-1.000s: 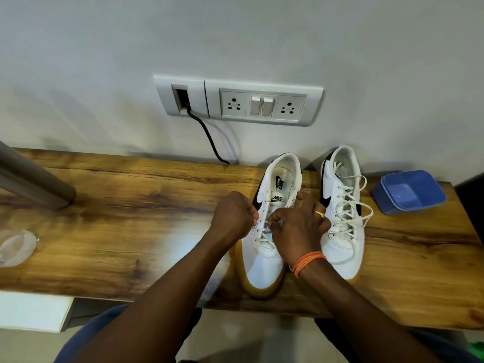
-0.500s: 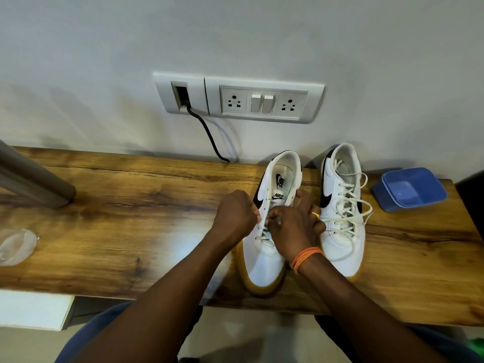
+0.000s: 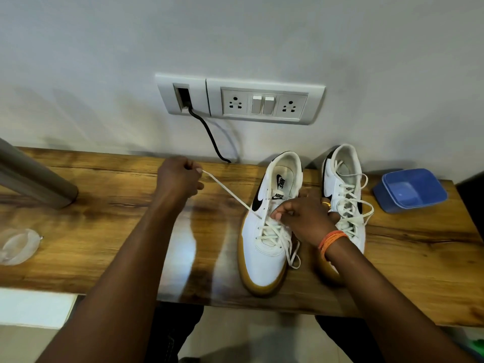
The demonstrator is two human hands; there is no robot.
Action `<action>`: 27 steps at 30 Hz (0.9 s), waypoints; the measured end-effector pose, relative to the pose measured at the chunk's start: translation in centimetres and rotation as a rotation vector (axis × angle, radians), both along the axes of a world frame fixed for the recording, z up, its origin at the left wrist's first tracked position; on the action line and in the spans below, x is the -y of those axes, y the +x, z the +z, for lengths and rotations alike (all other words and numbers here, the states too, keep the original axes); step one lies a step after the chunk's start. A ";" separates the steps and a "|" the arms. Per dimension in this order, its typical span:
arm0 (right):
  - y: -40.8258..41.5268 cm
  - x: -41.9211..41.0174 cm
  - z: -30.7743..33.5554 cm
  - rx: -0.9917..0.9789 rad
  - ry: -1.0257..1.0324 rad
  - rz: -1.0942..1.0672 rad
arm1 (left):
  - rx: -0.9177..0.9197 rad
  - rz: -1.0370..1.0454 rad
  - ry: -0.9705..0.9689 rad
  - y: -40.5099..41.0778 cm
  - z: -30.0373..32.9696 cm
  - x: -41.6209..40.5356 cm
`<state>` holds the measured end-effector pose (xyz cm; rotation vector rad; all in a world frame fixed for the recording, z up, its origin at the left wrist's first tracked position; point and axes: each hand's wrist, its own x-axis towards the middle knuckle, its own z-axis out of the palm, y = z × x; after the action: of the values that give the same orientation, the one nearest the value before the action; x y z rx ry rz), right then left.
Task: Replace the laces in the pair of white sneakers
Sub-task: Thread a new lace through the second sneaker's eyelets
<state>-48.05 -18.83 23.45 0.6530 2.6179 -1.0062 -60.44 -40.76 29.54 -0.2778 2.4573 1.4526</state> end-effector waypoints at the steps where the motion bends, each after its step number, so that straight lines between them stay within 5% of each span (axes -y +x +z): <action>1: -0.1 -0.2 0.7 -0.031 -0.040 -0.014 | -0.010 0.022 0.004 -0.1 -0.1 0.2; 8: -0.2 -1.5 2.7 -0.086 -0.126 -0.052 | 0.151 -0.327 -0.333 1.5 -1.7 -1.8; 12: -0.2 -1.5 2.6 -0.091 -0.134 -0.045 | 0.405 -0.441 -0.232 4.5 -1.8 -4.8; 21: -0.3 -1.9 2.2 -0.099 -0.155 -0.049 | 0.457 -0.289 0.000 5.8 -3.0 -7.0; 27: -0.1 -2.3 2.1 -0.106 -0.168 -0.047 | 0.184 0.018 0.158 1.5 -1.4 -3.6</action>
<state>-48.17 -16.57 25.51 0.6403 2.5803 -1.2912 -58.92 -37.20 28.16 -0.3831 2.1880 1.5445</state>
